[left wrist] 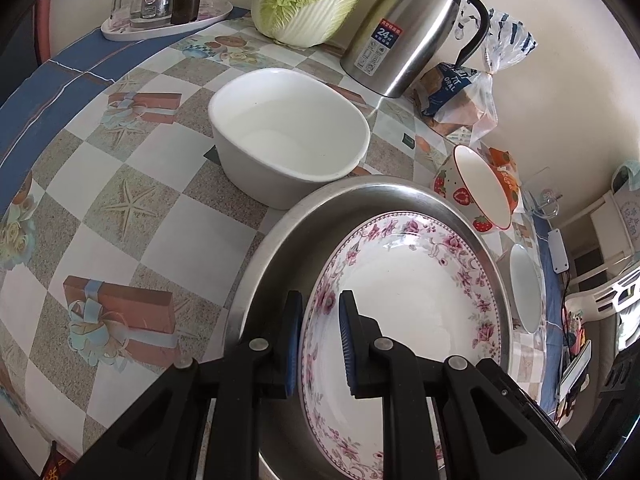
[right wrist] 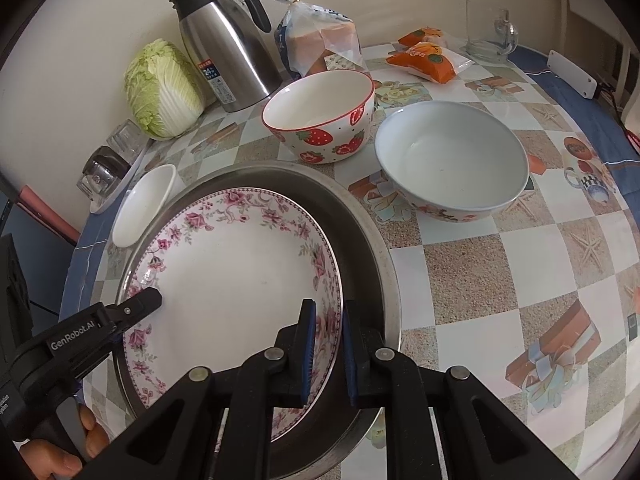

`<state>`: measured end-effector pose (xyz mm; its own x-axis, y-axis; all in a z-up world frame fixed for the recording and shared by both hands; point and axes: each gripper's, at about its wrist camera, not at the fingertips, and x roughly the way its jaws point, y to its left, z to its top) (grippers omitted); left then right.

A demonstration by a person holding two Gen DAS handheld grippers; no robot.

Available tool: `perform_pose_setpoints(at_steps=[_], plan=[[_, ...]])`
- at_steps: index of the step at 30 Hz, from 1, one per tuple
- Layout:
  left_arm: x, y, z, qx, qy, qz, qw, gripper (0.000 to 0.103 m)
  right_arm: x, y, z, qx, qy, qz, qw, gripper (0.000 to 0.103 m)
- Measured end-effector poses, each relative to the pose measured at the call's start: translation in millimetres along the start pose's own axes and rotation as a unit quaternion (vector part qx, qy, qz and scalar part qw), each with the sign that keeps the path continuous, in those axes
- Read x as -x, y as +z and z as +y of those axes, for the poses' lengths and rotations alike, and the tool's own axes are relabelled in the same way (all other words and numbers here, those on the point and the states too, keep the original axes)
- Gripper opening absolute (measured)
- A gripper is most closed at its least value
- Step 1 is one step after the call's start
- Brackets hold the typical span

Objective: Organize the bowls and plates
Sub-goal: 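Lower the pink-floral plate flat into the steel tray with both grippers, then open both grippers to release the plate rim inside the tray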

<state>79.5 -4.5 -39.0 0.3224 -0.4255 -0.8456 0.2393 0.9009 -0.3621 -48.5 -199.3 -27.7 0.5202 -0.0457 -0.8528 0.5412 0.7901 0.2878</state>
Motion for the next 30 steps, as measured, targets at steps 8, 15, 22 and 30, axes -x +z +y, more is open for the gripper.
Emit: perform_pose_setpoints(at_steps=[8,15,22,30], plan=[[-0.4,-0.1,-1.2,0.001,0.009,0.001,1.0,0.02,-0.9,0.4,-3.2,-0.008,0.008,0.004,1.0,0.016],[-1.4,-0.1,-5.5,-0.004,0.015,0.006,0.9999,0.03,-0.8,0.6,-3.1,-0.007,0.01,0.005,1.0,0.016],[6.6,0.8,-12.2,-0.013,0.02,-0.002,0.9997,0.044,5.6,1.4,-3.0,-0.004,0.011,-0.006,1.0,0.016],[18.4,1.0,-22.1,-0.029,0.022,-0.014,0.9993,0.06,19.4,3.1,-6.1,-0.009,0.024,-0.026,0.999,0.016]])
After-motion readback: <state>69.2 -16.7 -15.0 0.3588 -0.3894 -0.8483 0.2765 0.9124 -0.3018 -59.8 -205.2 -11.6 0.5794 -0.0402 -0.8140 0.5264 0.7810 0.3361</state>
